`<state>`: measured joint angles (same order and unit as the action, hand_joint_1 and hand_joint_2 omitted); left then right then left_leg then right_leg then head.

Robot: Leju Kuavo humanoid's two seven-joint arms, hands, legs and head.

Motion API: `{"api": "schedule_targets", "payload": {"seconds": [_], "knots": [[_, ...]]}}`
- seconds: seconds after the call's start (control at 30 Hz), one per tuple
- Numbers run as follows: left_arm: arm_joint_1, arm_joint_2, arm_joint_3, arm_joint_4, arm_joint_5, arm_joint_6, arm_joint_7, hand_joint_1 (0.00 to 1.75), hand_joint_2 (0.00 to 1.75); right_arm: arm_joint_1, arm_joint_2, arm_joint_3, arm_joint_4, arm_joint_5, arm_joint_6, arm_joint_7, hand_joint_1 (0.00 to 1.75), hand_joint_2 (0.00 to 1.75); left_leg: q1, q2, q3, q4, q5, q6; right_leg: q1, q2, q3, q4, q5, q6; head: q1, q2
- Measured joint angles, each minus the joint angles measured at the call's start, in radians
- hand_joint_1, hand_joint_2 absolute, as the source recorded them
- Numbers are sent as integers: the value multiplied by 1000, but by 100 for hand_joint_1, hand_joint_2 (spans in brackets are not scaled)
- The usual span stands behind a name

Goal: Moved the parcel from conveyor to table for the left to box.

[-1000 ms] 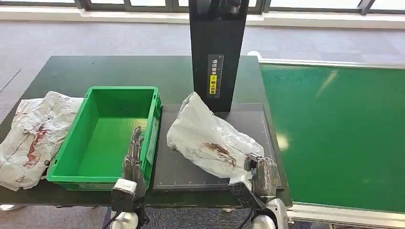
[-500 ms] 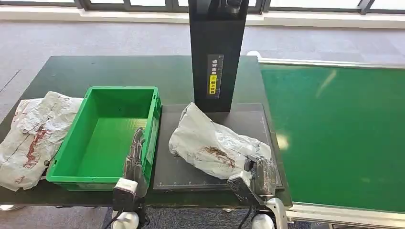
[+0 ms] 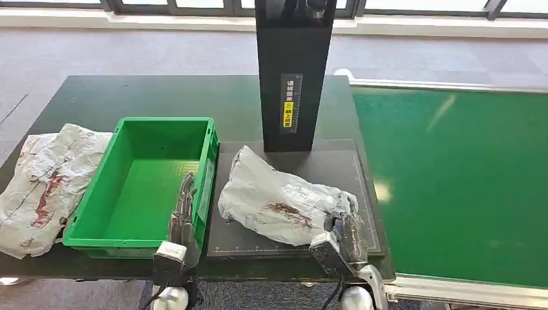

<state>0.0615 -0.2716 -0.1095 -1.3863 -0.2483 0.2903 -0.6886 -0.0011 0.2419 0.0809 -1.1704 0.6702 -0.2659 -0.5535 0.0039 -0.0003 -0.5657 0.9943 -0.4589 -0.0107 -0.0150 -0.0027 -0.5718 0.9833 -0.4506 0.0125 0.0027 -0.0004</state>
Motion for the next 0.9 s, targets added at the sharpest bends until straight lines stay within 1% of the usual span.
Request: {"api": "schedule_targets", "payload": {"seconds": [0.1,0.2,0.37,0.5,0.67,0.8,0.9], "knots": [[0,0,0,0,0,2,0,0,0,0,0,0,-3,-5,6,-3,0,0,0,0,0,0,0,0,0,0,0,0,0,0,0,0],[0,0,0,0,0,3,0,0,0,4,0,0,-16,-41,24,-30,0,0,0,0,0,0,0,0,0,0,0,0,0,0,0,0],[0,0,0,-2,0,4,0,0,0,10,0,0,-45,-92,85,-50,0,0,0,0,0,0,0,0,0,0,0,0,0,0,0,0],[0,0,0,-4,-3,4,4,0,0,8,0,0,-47,-47,53,-31,0,0,0,0,0,0,0,0,0,0,0,0,0,0,0,0],[1,0,0,-8,-8,4,8,0,0,9,2,0,-69,63,-28,59,0,0,0,0,0,0,0,0,0,0,0,0,0,0,0,0],[1,0,0,-10,-9,4,10,0,0,7,2,0,-72,97,-50,109,0,0,0,1,0,0,0,0,0,1,0,0,0,0,0,0],[2,0,0,-16,-9,4,11,0,0,5,2,0,-72,102,-54,122,0,0,0,1,0,0,0,0,0,0,0,0,0,0,0,0]]}}
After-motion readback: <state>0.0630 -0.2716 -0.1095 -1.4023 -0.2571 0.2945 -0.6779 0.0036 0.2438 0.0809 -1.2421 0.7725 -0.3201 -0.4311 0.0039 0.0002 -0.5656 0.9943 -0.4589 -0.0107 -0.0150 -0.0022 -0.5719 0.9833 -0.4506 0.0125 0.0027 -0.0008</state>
